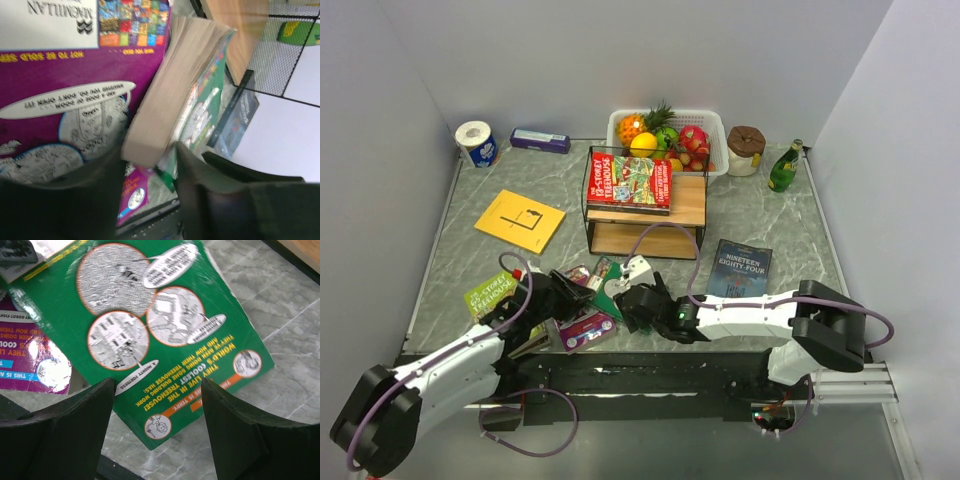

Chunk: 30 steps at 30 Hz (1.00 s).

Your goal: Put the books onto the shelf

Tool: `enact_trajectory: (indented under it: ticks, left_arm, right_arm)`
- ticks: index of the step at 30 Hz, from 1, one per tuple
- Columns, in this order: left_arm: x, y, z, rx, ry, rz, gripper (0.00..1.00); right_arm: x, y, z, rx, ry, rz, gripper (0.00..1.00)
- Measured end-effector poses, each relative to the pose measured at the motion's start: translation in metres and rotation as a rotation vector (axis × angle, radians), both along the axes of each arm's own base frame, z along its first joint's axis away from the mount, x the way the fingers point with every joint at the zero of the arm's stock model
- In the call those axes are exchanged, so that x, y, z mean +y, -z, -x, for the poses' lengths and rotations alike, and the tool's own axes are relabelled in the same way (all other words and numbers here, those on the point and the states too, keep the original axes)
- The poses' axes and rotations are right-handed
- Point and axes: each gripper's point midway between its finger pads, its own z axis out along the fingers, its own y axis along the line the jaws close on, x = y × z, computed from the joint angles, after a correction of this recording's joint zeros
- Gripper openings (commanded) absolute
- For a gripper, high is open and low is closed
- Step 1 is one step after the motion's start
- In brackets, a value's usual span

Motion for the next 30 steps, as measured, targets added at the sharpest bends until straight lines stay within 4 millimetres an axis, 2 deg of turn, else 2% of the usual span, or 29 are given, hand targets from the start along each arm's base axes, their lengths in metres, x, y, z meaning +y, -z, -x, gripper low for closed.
enact_trajectory:
  ticks: [2, 3, 5, 6, 12, 15, 17, 19, 22, 24, 26, 28, 30]
  left_arm:
    - [0.001, 0.004, -0.001, -0.005, -0.005, -0.006, 0.31]
    - [0.001, 0.004, -0.002, -0.013, -0.007, -0.002, 0.24]
    - [0.000, 0.002, -0.005, -0.036, -0.011, 0.013, 0.15]
    - [-0.001, 0.000, -0.006, -0.046, -0.012, 0.020, 0.03]
    - [-0.004, -0.008, -0.009, -0.097, -0.005, 0.052, 0.01]
    - [-0.002, -0.018, -0.005, -0.131, 0.005, 0.061, 0.01]
    - [0.001, -0.037, 0.001, -0.186, 0.011, 0.084, 0.01]
    - [0.005, -0.069, 0.007, -0.263, 0.020, 0.115, 0.01]
    - [0.012, -0.130, 0.016, -0.379, 0.029, 0.139, 0.01]
    - [0.017, -0.178, 0.022, -0.462, 0.037, 0.149, 0.01]
    - [0.020, -0.227, 0.028, -0.542, 0.044, 0.170, 0.01]
    - [0.024, -0.268, 0.033, -0.624, 0.046, 0.198, 0.01]
    - [0.026, -0.294, 0.036, -0.679, 0.048, 0.211, 0.01]
  right_arm:
    - [0.002, -0.001, 0.002, 0.009, -0.010, -0.009, 0.76]
    - [0.002, -0.002, 0.003, 0.013, -0.014, -0.013, 0.76]
    - [0.004, -0.002, 0.004, 0.019, -0.022, -0.019, 0.76]
    - [0.004, -0.003, 0.005, 0.020, -0.023, -0.022, 0.76]
    - [0.000, -0.010, 0.014, 0.030, -0.048, -0.017, 0.76]
    - [-0.005, -0.035, 0.026, 0.007, -0.064, -0.020, 0.76]
    - [-0.003, -0.072, 0.033, -0.019, -0.074, -0.059, 0.76]
    - [0.000, -0.119, 0.038, -0.050, -0.079, -0.144, 0.76]
    - [-0.006, -0.212, 0.044, -0.117, -0.084, -0.346, 0.75]
    - [-0.025, -0.269, 0.046, -0.162, -0.070, -0.484, 0.75]
    - [-0.049, -0.313, 0.048, -0.202, -0.051, -0.591, 0.75]
    - [-0.072, -0.342, 0.048, -0.237, -0.033, -0.666, 0.75]
    - [-0.091, -0.363, 0.049, -0.273, -0.018, -0.720, 0.75]
